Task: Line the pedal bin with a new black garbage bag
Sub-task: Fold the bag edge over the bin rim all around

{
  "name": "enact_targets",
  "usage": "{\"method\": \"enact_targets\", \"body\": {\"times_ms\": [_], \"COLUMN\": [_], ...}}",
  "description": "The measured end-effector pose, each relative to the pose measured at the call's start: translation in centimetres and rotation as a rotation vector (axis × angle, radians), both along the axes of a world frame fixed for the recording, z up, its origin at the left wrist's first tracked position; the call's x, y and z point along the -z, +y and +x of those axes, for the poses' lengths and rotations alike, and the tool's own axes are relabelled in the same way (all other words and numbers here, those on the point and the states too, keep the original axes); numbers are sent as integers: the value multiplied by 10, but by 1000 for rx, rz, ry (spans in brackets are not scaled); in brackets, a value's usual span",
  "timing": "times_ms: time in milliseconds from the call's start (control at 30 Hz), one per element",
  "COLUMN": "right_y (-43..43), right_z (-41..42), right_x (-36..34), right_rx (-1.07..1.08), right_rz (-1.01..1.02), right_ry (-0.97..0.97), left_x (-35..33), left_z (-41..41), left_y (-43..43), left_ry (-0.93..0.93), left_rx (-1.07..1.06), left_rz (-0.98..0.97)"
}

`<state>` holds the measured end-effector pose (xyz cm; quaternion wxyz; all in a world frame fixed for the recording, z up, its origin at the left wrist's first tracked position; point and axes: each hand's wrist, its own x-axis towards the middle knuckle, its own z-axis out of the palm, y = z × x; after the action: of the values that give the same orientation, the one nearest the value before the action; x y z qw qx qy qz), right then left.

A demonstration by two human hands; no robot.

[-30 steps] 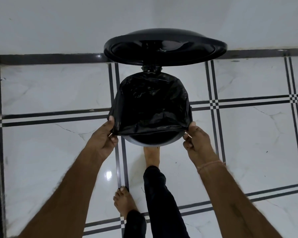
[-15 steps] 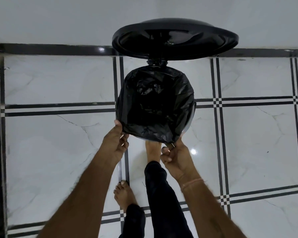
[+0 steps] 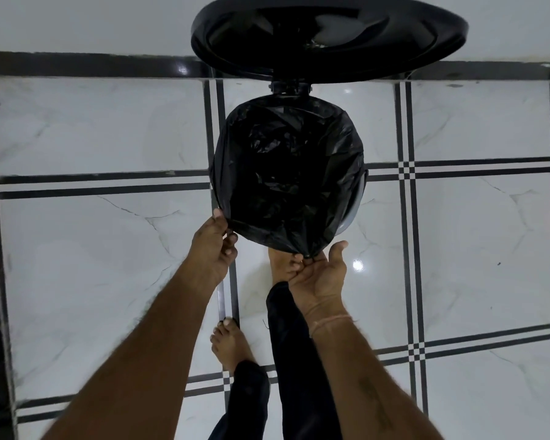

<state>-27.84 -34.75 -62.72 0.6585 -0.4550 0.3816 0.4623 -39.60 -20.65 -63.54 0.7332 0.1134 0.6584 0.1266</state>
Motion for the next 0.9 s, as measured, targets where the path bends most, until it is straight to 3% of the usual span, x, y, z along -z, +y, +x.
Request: {"method": "enact_targets", "body": {"times_ms": [300, 633, 767, 900], "right_y": [11, -2, -20, -21], "right_z": [15, 46, 62, 78], "right_x": [18, 22, 13, 4], "right_rx": [82, 25, 68, 74], "right_rz": [-8, 65, 128, 78], "right_ry": [33, -20, -81, -62], "left_x": [6, 0, -6, -5], "left_z": [10, 23, 24, 18], "left_y": [11, 21, 20, 21], "left_ry": [-10, 135, -38, -36], "left_rx": [-49, -27, -189, -42], "left_rz": [-82, -103, -17, 80]}}
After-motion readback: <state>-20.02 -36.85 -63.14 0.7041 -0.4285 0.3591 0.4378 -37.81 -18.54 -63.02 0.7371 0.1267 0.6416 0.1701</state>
